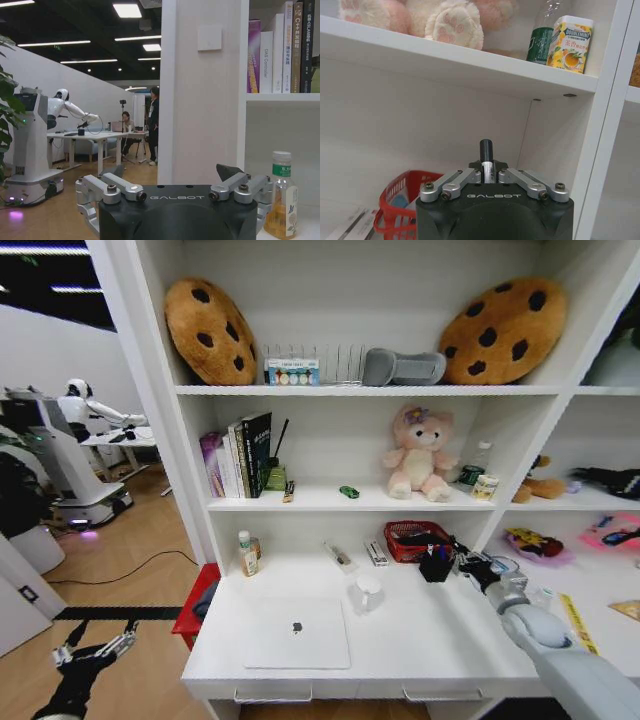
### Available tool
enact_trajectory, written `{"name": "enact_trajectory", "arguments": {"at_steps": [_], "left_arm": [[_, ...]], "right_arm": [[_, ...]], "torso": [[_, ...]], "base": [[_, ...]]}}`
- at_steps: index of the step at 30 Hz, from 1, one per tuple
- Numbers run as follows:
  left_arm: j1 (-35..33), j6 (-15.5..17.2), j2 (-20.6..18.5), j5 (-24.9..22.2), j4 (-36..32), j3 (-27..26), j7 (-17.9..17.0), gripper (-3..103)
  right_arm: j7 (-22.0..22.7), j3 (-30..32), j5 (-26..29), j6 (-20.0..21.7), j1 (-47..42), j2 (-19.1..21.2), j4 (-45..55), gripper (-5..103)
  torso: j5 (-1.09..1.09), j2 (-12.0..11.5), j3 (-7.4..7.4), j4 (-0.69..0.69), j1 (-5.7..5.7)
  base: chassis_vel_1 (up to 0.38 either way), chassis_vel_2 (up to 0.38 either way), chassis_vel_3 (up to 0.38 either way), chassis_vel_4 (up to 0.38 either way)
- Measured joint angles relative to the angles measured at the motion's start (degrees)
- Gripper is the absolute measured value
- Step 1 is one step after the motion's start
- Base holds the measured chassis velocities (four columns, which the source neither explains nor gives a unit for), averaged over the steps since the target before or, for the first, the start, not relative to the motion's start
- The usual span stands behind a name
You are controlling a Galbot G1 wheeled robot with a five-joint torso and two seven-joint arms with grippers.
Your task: Organize the objects on the table.
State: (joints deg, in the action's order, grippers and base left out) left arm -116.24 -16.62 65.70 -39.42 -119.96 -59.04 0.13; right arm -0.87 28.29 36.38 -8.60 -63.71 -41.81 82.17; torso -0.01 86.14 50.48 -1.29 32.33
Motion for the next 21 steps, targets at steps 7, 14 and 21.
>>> {"name": "enact_trajectory", "arguments": {"at_steps": [7,14,21], "left_arm": [[0.0,0.0,0.0,0.0,0.0,0.0,0.0,100],[0.0,0.0,0.0,0.0,0.0,0.0,0.0,100],[0.0,0.0,0.0,0.0,0.0,0.0,0.0,100]], "right_arm": [[0.3,-6.6,-0.9,-4.1,8.4,-2.6,-7.2,10],[-0.1,-12.1,-2.9,-6.6,15.0,-4.7,-14.7,10],[0.0,-14.0,-3.8,-6.3,17.5,-5.2,-16.8,10]], "torso": [[0.0,0.0,0.0,0.0,0.0],[0.01,0.0,0.0,0.0,0.0],[0.0,0.0,0.0,0.0,0.0]], "base": [[0.0,0.0,0.0,0.0],[0.0,0.0,0.0,0.0],[0.0,0.0,0.0,0.0]]}}
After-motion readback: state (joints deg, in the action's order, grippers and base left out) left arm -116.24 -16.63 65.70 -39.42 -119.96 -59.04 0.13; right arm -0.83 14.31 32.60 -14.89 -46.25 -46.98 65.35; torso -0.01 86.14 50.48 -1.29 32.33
